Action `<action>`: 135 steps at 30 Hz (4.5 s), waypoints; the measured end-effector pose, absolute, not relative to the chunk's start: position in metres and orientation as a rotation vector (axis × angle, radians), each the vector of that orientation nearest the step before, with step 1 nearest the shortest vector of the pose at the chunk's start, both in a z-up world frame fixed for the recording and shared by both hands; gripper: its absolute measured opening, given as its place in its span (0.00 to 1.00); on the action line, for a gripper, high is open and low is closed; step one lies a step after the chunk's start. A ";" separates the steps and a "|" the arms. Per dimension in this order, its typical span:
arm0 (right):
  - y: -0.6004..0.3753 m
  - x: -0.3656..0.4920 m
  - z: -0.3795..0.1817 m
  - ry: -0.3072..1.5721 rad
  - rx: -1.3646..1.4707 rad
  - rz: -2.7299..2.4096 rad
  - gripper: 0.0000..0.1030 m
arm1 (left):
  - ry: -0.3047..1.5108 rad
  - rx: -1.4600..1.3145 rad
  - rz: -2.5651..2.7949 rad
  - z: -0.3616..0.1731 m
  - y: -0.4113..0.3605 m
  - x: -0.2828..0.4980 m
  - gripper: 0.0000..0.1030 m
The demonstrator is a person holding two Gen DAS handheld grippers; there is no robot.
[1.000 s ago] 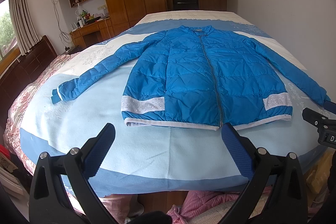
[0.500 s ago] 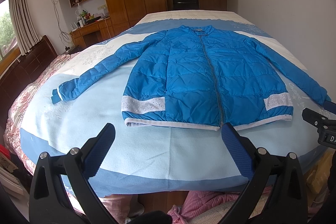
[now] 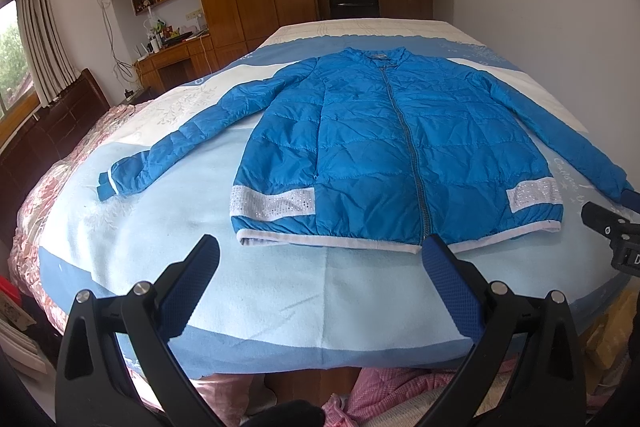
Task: Fold large clothes
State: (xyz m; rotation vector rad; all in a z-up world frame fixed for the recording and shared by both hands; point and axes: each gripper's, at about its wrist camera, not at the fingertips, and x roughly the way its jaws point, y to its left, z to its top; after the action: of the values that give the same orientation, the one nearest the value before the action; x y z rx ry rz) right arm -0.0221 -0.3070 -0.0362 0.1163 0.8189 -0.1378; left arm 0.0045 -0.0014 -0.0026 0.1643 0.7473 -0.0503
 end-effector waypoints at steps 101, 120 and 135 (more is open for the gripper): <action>-0.595 0.287 -0.085 0.865 0.606 -0.154 0.44 | 1.130 -0.139 -0.678 -0.070 -0.176 0.405 0.21; -0.498 0.356 -0.094 0.978 0.524 0.179 0.46 | 0.924 -0.206 -0.157 -0.031 -0.007 0.459 0.23; -0.466 0.367 -0.105 1.090 0.368 0.055 0.51 | 0.974 -0.194 -0.069 -0.047 0.032 0.454 0.55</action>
State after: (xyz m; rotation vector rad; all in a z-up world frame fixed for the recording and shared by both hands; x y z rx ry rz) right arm 0.3674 -0.4659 -0.1048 0.3683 1.0898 0.0546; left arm 0.4542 0.0322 -0.0468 -0.1939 0.9739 -0.0690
